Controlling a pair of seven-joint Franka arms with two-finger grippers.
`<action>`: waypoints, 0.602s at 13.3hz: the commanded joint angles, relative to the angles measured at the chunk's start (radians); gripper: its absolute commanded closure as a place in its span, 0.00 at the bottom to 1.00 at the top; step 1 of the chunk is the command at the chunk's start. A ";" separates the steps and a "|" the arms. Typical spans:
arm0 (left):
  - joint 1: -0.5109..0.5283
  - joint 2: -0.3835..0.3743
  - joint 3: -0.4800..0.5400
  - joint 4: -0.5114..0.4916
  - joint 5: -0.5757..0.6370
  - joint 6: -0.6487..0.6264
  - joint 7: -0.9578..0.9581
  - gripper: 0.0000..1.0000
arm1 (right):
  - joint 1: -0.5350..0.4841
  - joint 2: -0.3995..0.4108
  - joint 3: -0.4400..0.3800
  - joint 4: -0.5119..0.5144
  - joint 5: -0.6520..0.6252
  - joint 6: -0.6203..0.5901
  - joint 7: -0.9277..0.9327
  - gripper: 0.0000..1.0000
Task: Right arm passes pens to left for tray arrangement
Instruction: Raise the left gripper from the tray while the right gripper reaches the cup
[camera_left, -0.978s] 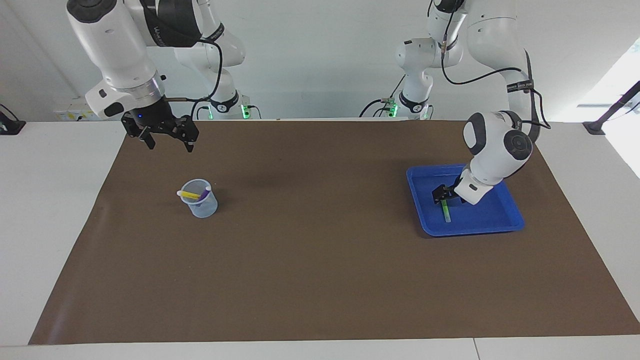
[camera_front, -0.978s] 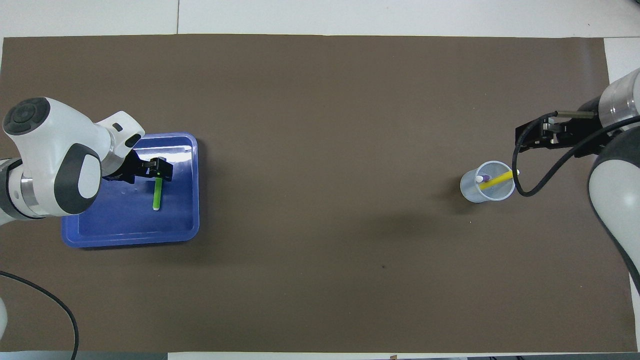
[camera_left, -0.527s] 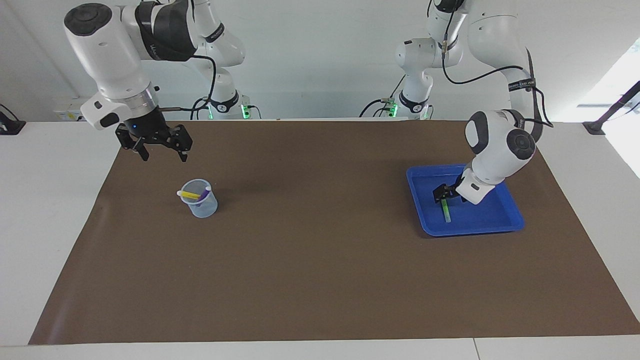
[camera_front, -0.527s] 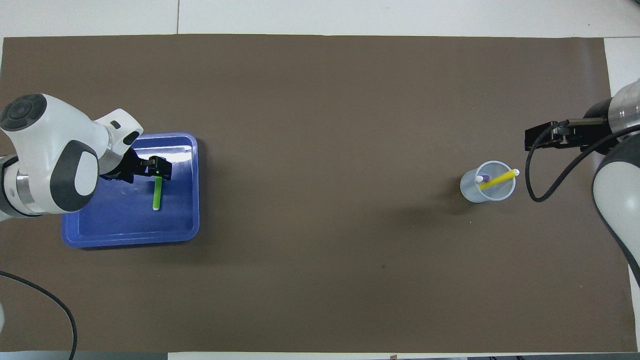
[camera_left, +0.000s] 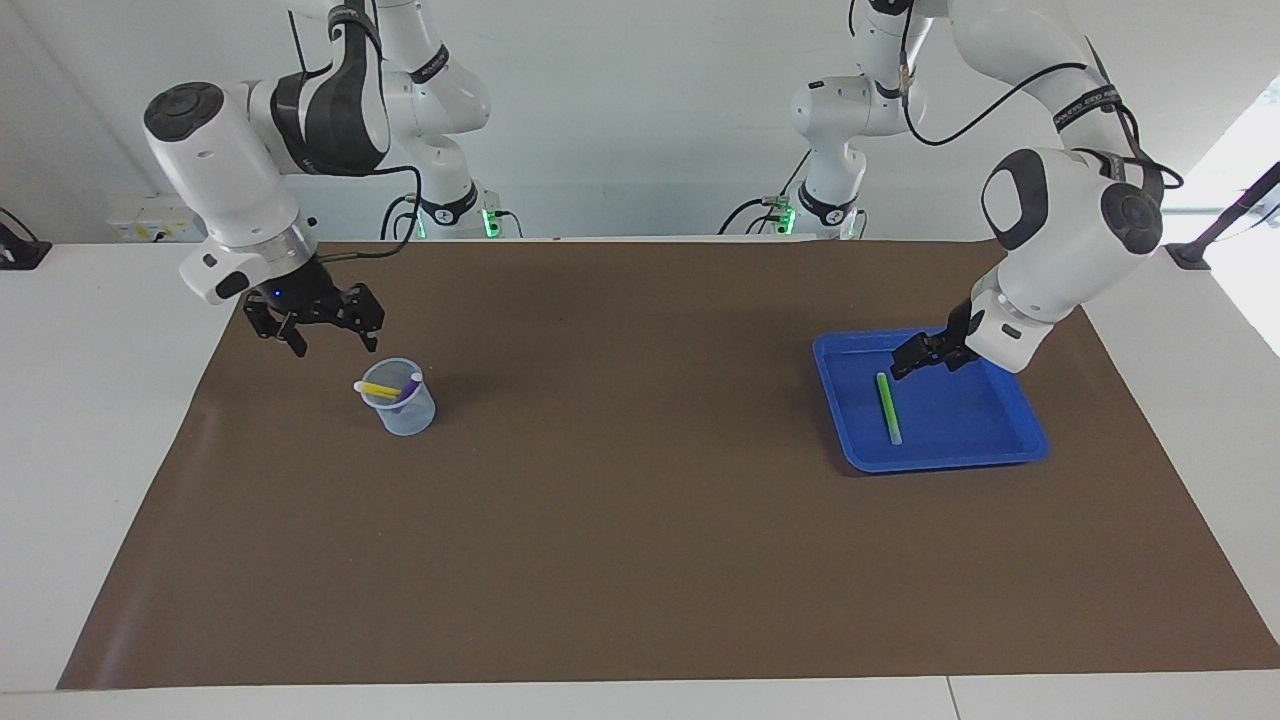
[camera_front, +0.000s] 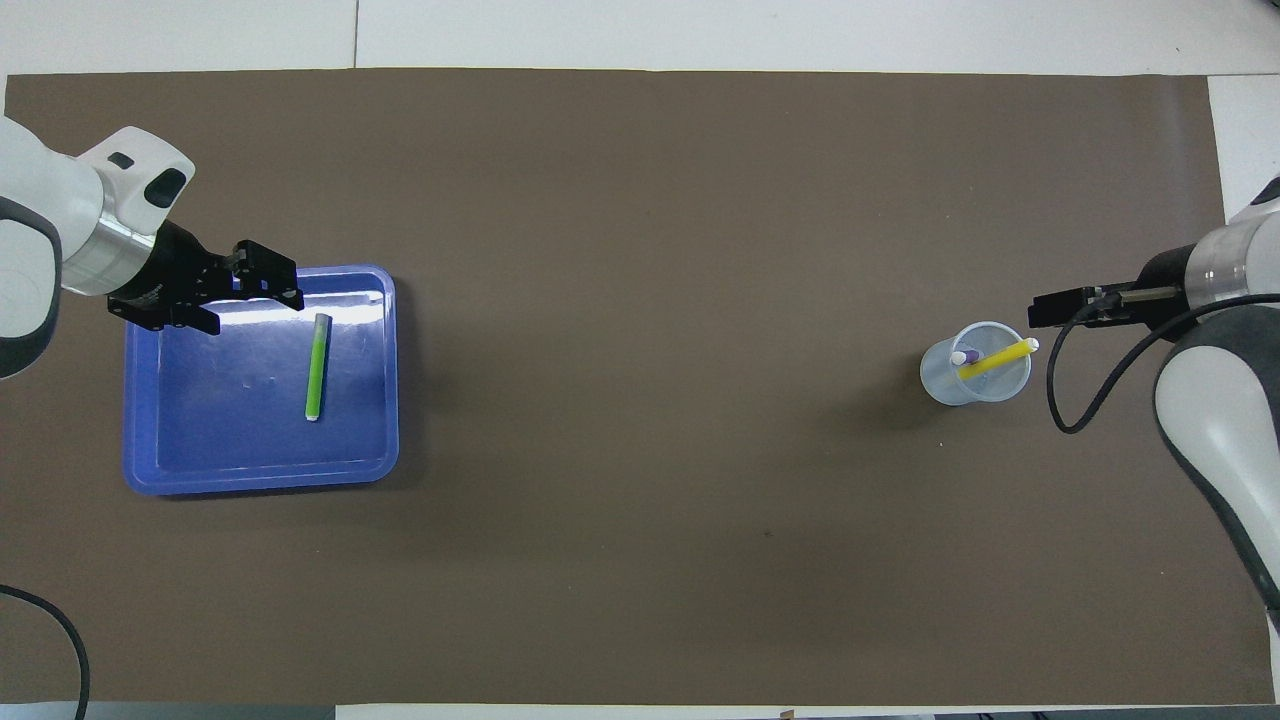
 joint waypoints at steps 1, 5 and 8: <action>-0.005 -0.052 0.001 -0.009 -0.021 -0.031 -0.059 0.00 | -0.017 -0.025 -0.023 -0.087 0.119 0.072 -0.149 0.00; -0.005 -0.065 0.001 -0.015 -0.021 -0.052 -0.198 1.00 | -0.022 -0.003 -0.069 -0.135 0.298 0.087 -0.353 0.01; -0.003 -0.065 0.001 -0.017 -0.023 -0.048 -0.204 1.00 | -0.028 0.032 -0.087 -0.139 0.387 0.083 -0.494 0.01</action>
